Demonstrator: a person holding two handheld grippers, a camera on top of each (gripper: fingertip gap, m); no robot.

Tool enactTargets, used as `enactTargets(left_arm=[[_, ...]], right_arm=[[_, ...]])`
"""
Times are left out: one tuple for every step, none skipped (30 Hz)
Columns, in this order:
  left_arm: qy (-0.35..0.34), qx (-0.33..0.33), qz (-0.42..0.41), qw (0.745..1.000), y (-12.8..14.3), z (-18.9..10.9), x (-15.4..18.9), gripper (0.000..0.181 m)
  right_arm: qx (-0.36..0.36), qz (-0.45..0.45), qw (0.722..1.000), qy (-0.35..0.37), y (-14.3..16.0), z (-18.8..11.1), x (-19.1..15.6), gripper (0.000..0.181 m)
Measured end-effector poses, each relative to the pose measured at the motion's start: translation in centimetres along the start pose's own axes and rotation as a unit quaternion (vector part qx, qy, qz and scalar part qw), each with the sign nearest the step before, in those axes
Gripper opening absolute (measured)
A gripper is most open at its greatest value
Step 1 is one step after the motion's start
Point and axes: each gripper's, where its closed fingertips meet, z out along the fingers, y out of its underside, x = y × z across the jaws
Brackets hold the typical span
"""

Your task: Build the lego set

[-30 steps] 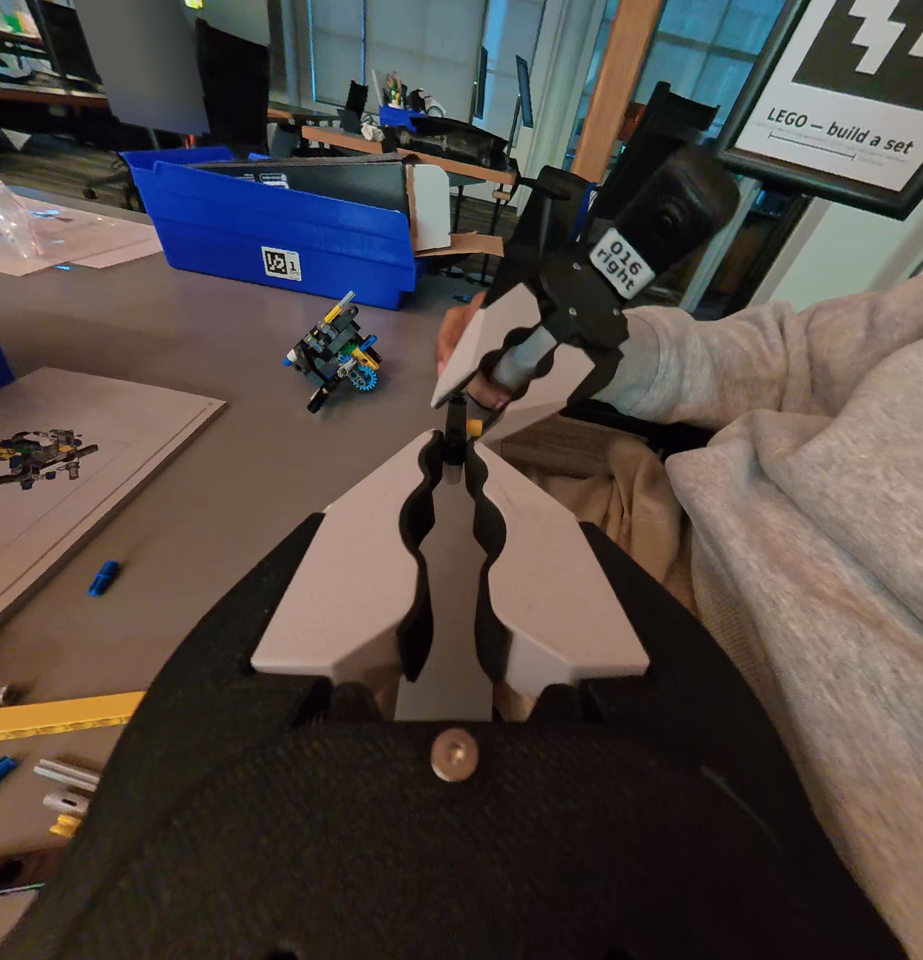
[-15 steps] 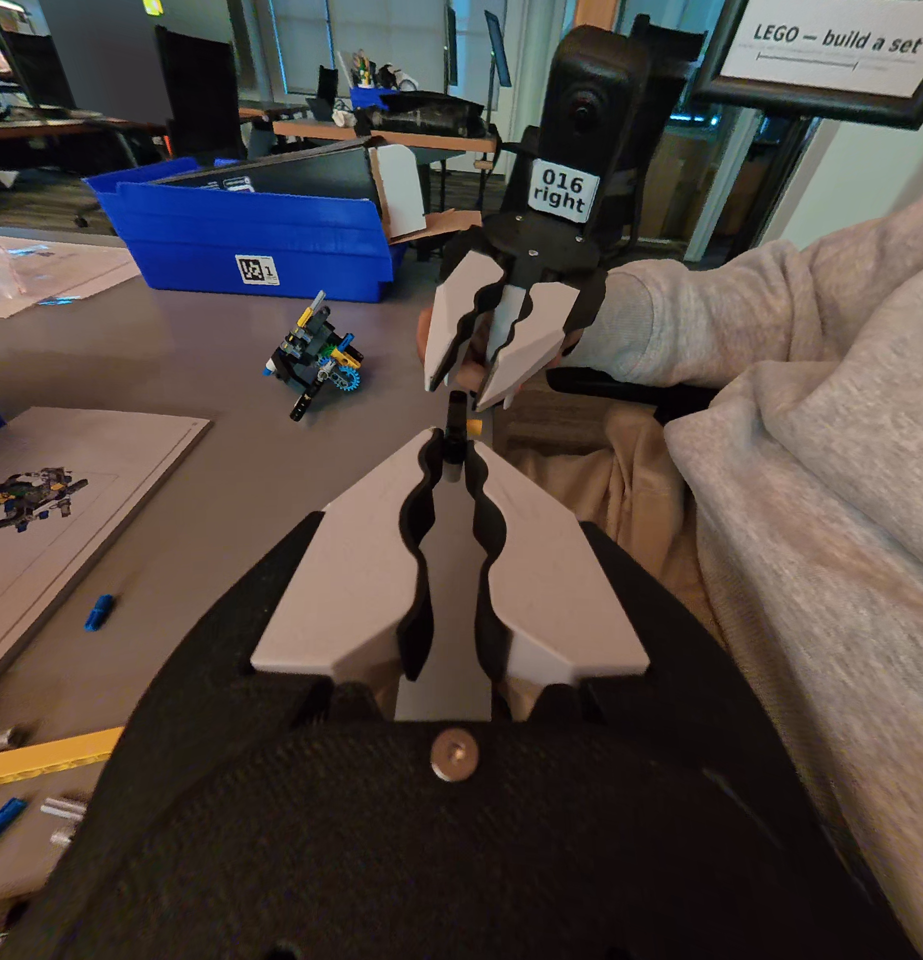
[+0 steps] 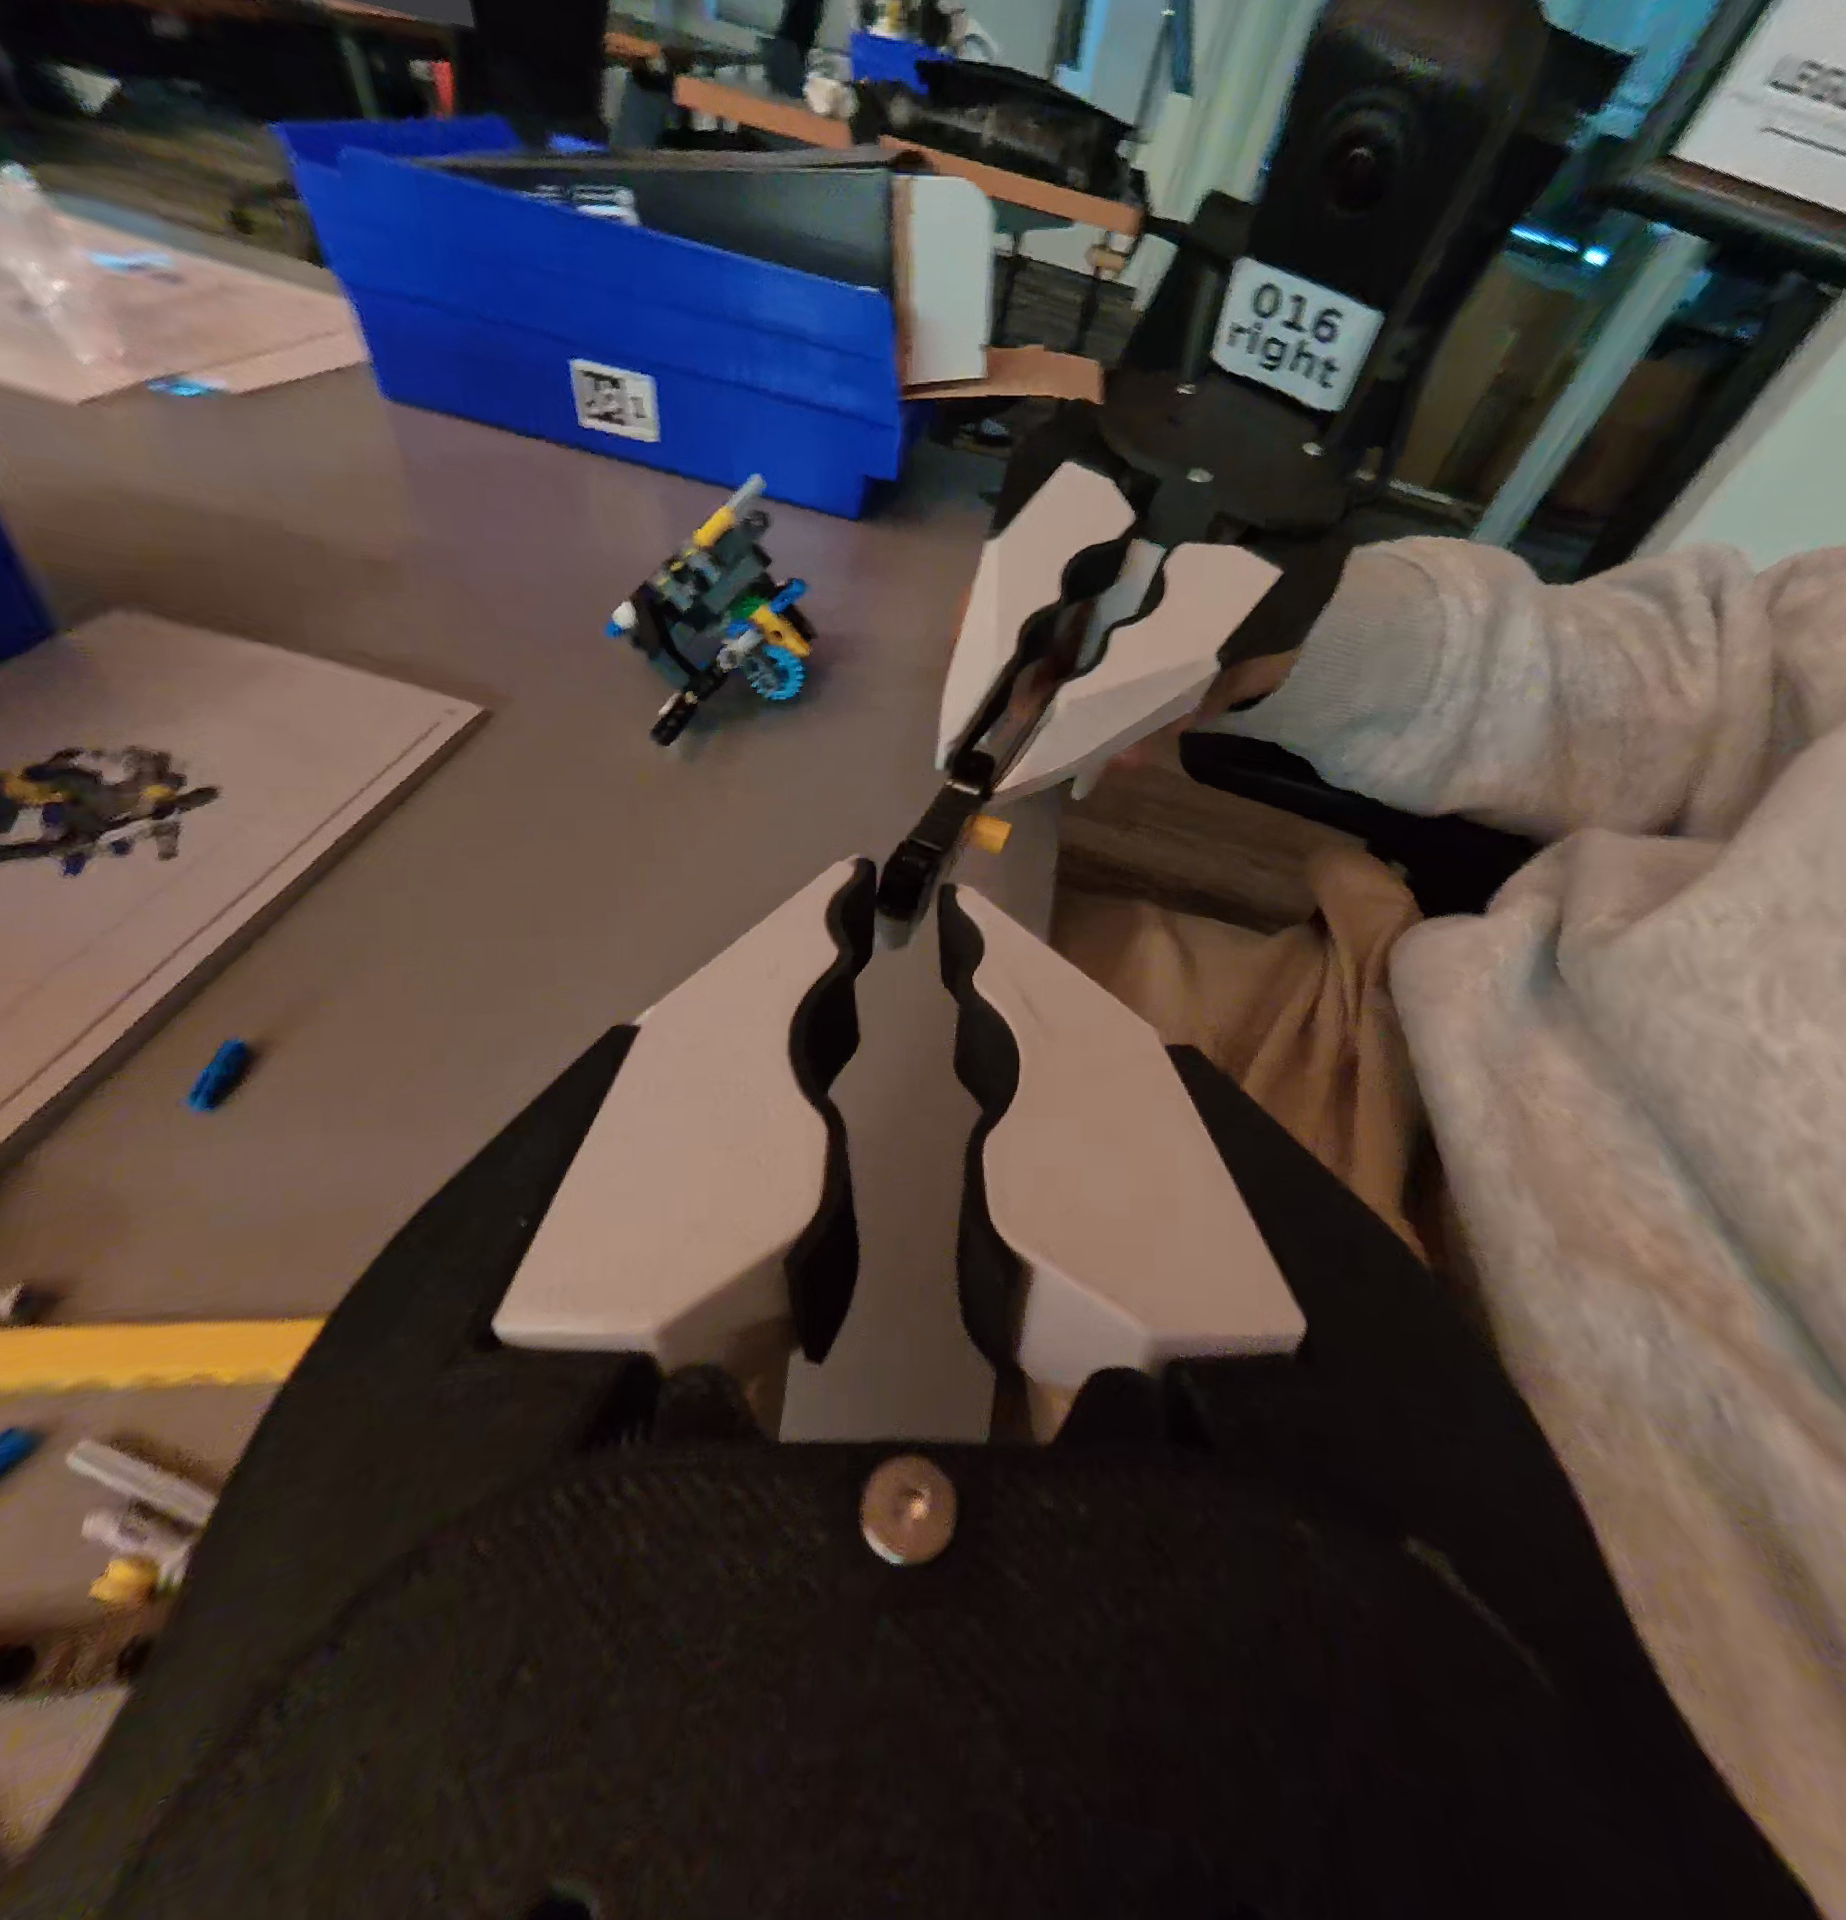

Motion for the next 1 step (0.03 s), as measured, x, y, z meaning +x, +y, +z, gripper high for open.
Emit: enactTargets(left_arm=[[-0.017,0.004,-0.008,1.000,-0.06,-0.15,-0.53,0.013]], right_arm=[[0.002,0.008,1.000,0.008,-0.05,-0.06,0.49,0.007]])
